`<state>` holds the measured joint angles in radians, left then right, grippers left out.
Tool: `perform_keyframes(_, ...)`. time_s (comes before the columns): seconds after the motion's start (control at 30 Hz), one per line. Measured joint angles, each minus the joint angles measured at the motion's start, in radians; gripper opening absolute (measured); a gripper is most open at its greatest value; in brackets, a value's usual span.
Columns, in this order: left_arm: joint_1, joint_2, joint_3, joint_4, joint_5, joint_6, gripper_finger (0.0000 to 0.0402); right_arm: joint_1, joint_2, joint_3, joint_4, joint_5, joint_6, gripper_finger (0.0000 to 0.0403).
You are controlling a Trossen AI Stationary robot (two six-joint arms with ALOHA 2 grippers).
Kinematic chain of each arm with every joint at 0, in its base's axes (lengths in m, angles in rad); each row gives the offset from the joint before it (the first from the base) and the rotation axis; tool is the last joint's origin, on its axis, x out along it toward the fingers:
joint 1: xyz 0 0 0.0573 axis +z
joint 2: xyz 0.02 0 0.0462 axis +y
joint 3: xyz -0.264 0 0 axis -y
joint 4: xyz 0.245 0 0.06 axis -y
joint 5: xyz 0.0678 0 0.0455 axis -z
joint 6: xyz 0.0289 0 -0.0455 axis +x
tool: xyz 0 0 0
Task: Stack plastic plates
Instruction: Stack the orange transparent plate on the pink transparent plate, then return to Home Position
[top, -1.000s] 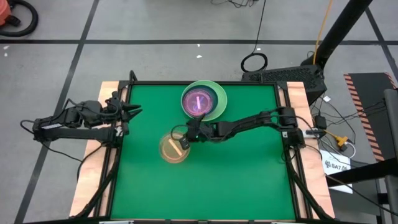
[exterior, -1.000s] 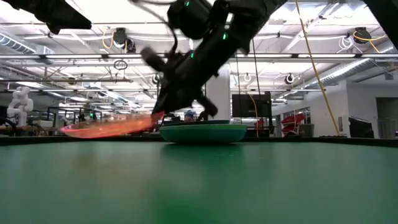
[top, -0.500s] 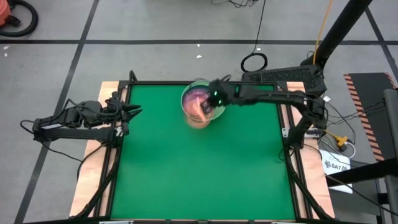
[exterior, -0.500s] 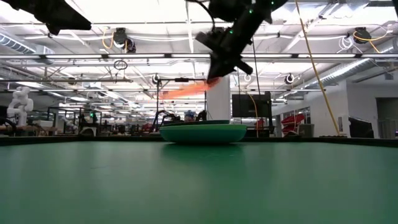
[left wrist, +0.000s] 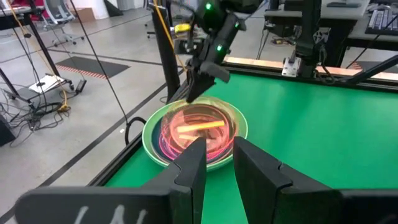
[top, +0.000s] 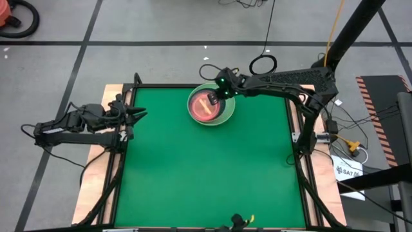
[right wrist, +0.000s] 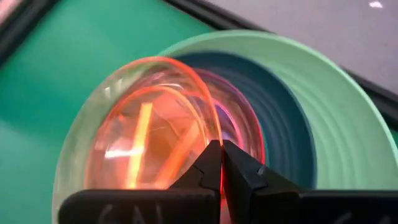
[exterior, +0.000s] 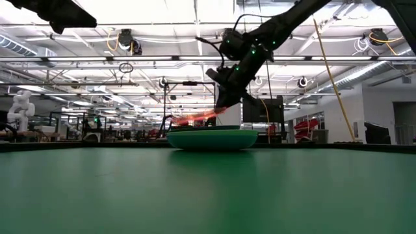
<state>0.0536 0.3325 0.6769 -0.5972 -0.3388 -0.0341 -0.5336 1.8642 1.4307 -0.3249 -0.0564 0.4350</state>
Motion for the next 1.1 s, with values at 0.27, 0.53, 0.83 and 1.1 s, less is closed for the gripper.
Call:
perform_keyframes(0.27,0.0,0.0,0.0,0.009,0.0,0.006,0.0088,-0.004,0.036,0.0,-0.004,0.048,-0.036,0.0003)
perform_keyframes(0.53,0.0,0.0,0.0,0.017,0.0,0.003,0.0088,-0.002,0.035,0.0,0.007,0.062,-0.036,0.0076)
perform_keyframes(0.83,0.0,0.0,-0.033,0.023,0.0,-0.056,0.0088,0.018,-0.014,0.0,-0.001,0.131,-0.129,0.0174)
perform_keyframes(1.1,-0.052,0.0,-0.184,0.131,0.0,-0.232,0.0088,0.145,-0.172,-0.147,0.114,0.156,-0.309,0.0185)
